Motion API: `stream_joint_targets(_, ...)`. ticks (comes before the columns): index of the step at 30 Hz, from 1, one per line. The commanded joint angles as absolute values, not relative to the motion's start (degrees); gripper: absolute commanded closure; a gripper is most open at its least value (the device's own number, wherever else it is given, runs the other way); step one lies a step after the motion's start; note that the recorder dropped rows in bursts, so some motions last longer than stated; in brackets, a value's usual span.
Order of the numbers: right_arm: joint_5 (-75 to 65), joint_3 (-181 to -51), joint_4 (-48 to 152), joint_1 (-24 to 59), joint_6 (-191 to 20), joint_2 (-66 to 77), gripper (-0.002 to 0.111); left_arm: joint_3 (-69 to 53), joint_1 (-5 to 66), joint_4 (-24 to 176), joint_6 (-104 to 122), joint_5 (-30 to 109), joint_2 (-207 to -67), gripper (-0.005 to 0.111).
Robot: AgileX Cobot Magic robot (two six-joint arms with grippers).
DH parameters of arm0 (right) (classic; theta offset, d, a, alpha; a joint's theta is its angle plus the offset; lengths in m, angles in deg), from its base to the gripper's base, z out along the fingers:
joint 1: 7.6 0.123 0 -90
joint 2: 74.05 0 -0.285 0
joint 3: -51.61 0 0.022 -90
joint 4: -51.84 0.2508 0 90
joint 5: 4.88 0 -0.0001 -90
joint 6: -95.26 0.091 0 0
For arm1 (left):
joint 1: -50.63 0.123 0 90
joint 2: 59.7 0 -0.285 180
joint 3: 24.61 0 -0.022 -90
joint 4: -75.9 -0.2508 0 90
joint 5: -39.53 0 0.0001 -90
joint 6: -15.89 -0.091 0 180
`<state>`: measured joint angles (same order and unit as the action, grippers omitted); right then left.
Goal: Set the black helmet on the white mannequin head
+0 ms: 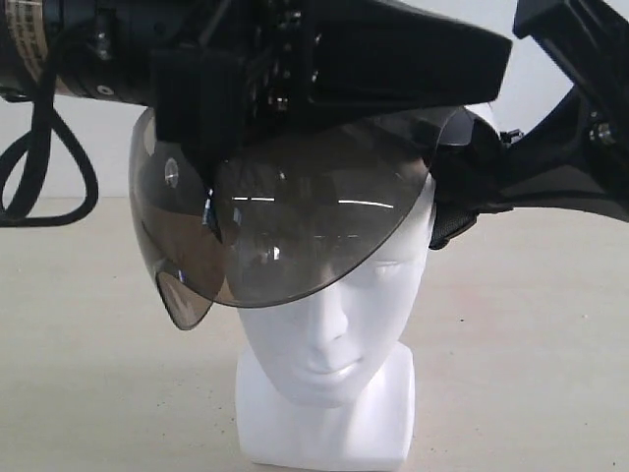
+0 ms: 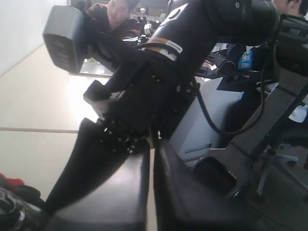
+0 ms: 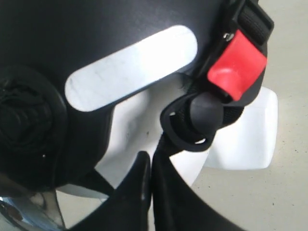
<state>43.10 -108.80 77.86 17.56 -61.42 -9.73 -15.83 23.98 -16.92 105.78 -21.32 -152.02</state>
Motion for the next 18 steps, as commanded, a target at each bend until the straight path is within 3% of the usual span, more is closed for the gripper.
stream_joint_targets(1, 50.61, -108.90, 77.39, 17.51, -63.60, -10.39, 0.108, -9.60, 24.16, -24.05, 112.59, -16.96, -153.55, 0.102)
stream_joint_targets(18, 50.40, -100.94, 80.66, 17.51, -67.58, -10.39, 0.108, -1.96, 24.16, -24.05, 112.59, -14.85, -149.21, 0.102)
